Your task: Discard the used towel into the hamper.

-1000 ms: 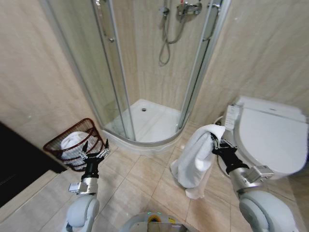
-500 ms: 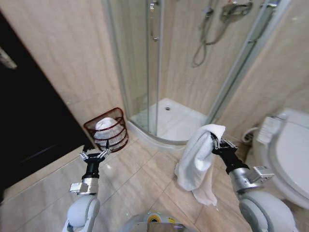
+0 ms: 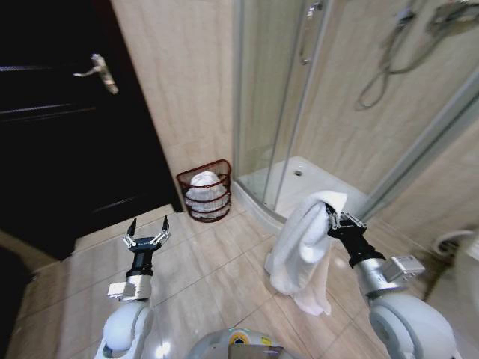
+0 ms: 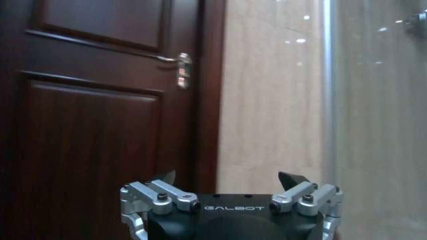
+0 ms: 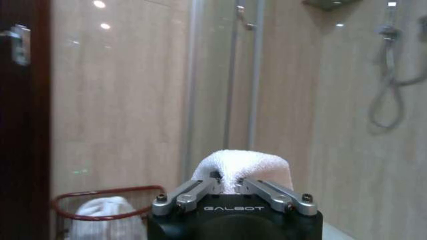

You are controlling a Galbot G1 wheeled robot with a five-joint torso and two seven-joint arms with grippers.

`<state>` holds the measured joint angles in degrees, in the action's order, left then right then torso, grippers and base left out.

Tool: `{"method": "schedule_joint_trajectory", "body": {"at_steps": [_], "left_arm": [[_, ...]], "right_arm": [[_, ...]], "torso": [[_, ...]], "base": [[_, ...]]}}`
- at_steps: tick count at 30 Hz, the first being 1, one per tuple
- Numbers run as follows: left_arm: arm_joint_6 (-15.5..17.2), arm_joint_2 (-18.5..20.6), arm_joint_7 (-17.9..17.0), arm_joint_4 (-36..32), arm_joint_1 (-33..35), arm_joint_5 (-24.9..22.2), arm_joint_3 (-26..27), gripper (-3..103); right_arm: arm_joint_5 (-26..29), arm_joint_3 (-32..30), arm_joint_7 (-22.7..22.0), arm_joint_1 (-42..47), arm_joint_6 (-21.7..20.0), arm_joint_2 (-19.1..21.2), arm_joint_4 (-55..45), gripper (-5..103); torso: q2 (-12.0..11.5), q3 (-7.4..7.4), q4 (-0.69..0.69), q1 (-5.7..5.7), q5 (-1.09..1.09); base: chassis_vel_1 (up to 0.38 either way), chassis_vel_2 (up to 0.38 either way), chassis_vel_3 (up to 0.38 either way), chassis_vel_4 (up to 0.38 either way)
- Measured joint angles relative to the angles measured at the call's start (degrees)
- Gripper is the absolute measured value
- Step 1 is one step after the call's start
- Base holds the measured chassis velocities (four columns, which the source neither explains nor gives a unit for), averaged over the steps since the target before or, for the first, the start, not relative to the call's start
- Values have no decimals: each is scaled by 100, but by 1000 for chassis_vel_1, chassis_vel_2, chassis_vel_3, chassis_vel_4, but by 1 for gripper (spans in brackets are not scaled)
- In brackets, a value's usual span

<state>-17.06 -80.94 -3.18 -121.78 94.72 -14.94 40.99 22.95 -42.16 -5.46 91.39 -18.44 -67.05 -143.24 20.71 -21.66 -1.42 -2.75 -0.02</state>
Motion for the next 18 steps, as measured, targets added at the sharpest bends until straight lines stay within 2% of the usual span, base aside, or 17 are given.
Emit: {"method": "schedule_joint_trajectory", "body": {"at_steps": [10, 15, 18], "left_arm": [[-7, -70, -2, -8, -7, 61, -6, 100], [-115, -125, -58, 30, 0, 160, -37, 100], [-137, -130, -61, 30, 5, 166, -45, 100]], "right_arm": [[27, -39, 44, 3, 23, 7, 0, 4], [75, -54, 172, 48, 272, -52, 0, 4], [96, -81, 256, 97, 376, -85, 0, 4]], "torso": [[0, 0, 0, 0, 3], [0, 0, 3, 1, 1], [0, 0, -1, 0, 2]], "base": [[157, 55, 52, 170], [98, 67, 51, 96], [0, 0, 0, 0]]}}
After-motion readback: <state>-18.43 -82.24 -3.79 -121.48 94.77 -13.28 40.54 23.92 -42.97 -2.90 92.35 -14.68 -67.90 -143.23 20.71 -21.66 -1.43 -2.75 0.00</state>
